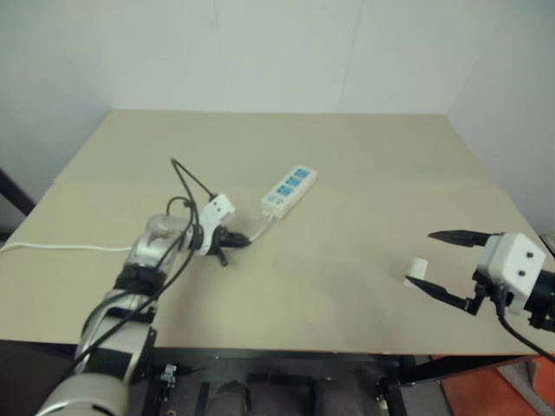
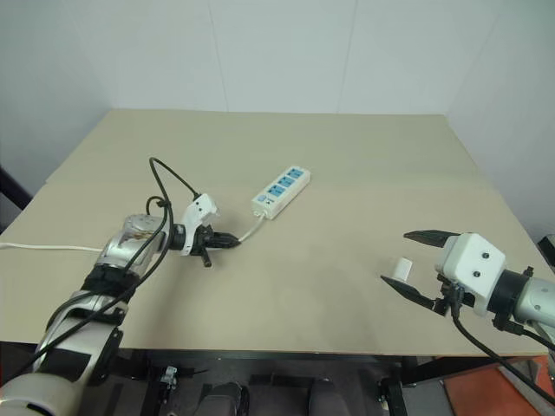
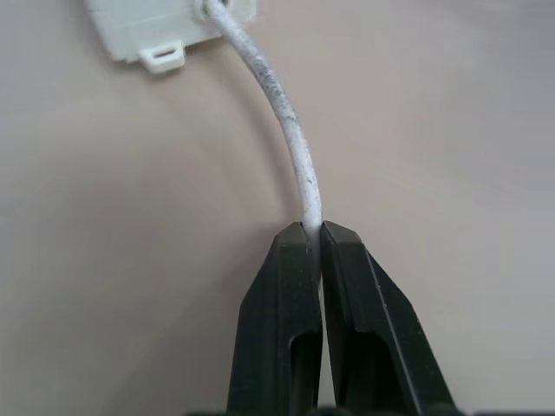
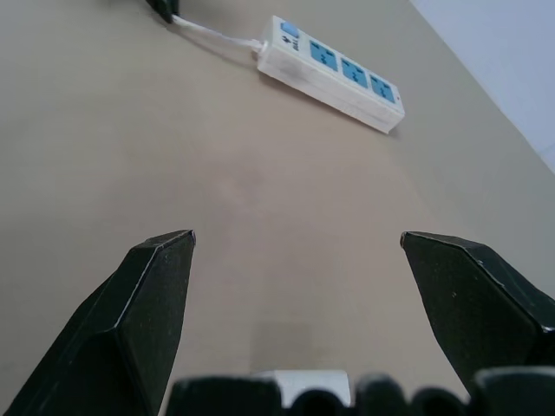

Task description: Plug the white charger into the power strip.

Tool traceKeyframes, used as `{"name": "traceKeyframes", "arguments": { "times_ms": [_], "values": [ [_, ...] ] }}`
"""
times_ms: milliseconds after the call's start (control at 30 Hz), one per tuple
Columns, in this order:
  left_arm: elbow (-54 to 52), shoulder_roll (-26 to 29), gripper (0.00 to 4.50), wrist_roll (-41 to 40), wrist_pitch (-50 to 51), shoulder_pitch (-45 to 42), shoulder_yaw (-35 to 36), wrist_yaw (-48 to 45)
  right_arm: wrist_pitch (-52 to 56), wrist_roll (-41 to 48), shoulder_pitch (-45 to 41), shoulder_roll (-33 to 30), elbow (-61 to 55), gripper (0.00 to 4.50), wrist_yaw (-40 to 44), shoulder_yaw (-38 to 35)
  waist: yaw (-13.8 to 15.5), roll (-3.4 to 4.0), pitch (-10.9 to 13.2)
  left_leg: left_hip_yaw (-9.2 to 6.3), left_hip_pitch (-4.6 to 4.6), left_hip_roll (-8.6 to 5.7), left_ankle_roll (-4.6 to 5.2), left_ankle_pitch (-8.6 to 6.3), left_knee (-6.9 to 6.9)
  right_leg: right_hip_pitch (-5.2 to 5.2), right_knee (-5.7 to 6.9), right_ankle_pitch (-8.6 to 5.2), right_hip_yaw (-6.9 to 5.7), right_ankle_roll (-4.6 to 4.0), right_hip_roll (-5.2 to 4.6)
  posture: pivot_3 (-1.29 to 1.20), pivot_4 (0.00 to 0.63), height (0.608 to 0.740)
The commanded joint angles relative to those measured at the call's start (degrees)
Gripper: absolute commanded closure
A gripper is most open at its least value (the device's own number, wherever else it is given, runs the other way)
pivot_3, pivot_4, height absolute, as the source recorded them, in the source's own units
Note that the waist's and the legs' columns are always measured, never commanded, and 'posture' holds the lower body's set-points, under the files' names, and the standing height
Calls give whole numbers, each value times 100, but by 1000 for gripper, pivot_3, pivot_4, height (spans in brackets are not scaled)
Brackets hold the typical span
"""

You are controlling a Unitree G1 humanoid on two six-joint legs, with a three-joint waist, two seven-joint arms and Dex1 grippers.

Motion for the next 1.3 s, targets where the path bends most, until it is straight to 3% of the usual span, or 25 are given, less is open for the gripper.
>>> {"name": "traceKeyframes", "arguments": {
  "times_ms": [33, 233, 433, 733, 833, 1033, 1300],
  "values": [
    [-1006, 547, 4474, -39, -43, 364, -52, -402, -5, 26, -25, -44, -73, 0, -3, -73, -16, 1, 0, 1, 1, 1, 0, 0, 0, 0, 0, 0, 0, 0, 0, 0, 150, 740],
    [-1969, 1207, 4474, -187, 265, 1133, 187, -411, -21, 37, 42, -46, -92, 0, 55, -45, -3, 0, 0, 1, 3, 2, 0, 0, 0, 2, 0, -1, 0, 0, -1, 0, 150, 740],
    [-2293, 1519, 2844, -408, 409, 1532, 379, -356, -34, 38, -78, -70, -11, 0, 91, 58, -5, 0, 0, 3, 5, 4, 0, 0, 0, 3, -2, -2, 0, 0, 0, 0, 150, 740],
    [-2342, 1175, 51, -1311, 234, 1380, 984, -337, -8, 5, -24, -112, -21, 0, 142, 9, -2, 0, 0, 3, 4, 4, 0, 0, 0, 2, -2, -1, 0, -1, 0, 0, 150, 740],
    [-2306, 843, 51, -1500, -51, 1333, 1257, -24, -22, 11, 1, -82, -47, 0, 104, -8, -1, 0, 0, 3, 5, 4, 0, 0, 0, 3, -1, -1, 0, -1, 0, 0, 150, 740],
    [-2056, -396, 51, -1554, -1179, 1371, 1583, 960, -29, 23, 0, -70, -82, 0, 73, 33, 20, -1, 0, 1, 5, 1, 0, 0, 5, 8, -2, 2, -1, -3, -3, 0, 150, 740],
    [-866, -1107, 51, -1016, -2296, 1190, 1284, 1614, -24, 33, -17, -88, -95, 0, 79, 15, 6, -1, -1, 2, 11, 1, 0, 0, 5, 10, -2, 4, 2, -5, 0, 0, 150, 740]
  ]
}}
